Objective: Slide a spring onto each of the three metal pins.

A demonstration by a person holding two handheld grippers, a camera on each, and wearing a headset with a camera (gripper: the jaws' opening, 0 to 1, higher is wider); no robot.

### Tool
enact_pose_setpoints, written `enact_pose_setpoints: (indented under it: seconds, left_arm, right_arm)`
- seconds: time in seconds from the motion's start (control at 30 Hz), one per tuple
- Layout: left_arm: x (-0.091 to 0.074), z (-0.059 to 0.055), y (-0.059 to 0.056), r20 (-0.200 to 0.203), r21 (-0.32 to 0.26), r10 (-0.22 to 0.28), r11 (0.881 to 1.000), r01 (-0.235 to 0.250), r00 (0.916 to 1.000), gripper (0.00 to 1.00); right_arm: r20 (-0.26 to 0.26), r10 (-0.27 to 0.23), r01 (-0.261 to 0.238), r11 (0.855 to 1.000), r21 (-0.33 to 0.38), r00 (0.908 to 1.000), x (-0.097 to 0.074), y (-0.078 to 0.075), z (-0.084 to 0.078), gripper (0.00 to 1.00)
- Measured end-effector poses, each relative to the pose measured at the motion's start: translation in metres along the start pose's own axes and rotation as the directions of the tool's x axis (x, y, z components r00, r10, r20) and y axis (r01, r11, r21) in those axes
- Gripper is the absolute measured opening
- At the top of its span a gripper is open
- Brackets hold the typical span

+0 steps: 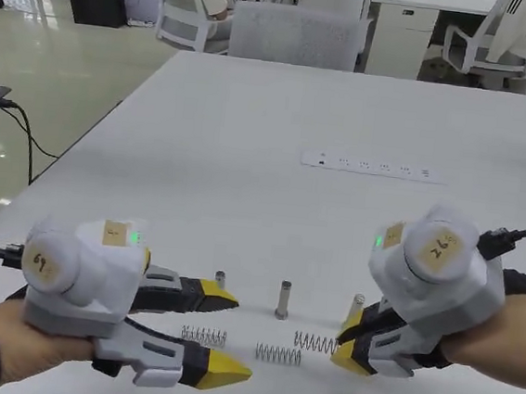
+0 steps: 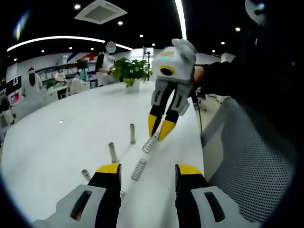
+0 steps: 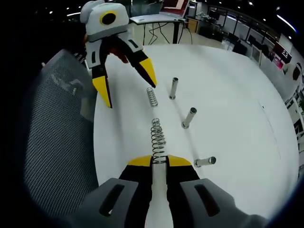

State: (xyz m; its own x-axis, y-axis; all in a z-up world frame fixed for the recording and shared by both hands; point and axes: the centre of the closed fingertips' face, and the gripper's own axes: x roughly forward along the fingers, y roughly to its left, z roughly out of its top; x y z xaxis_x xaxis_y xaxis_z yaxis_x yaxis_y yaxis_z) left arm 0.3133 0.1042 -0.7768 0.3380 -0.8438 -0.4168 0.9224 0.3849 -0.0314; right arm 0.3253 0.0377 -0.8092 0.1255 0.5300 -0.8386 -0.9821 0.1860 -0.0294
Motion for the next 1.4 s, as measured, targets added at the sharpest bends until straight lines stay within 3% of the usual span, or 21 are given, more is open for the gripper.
enact_pose_setpoints:
  seconds: [0.57, 1.17, 1.4]
  left_arm:
    - [0.028, -0.005, -0.004, -0.044, 0.059, -0.056, 0.997, 0.059, 0.9975, 0.27]
    - [0.041, -0.015, -0.015, -0.091, 0.158, -0.090, 0.982, 0.104, 0.9918, 0.06]
    - [0.043, -0.017, -0.016, -0.115, 0.188, -0.090, 0.976, 0.111, 0.9893, 0.04]
  right_arm:
    - [-0.023, 0.051, -0.053, 0.997, -0.055, 0.9984, 0.007, 0.011, 0.013, 0.07]
    - [-0.055, 0.100, -0.104, 0.991, -0.082, 0.9935, 0.008, 0.022, 0.014, 0.07]
    - [-0.064, 0.106, -0.112, 0.990, -0.088, 0.9923, 0.008, 0.024, 0.013, 0.07]
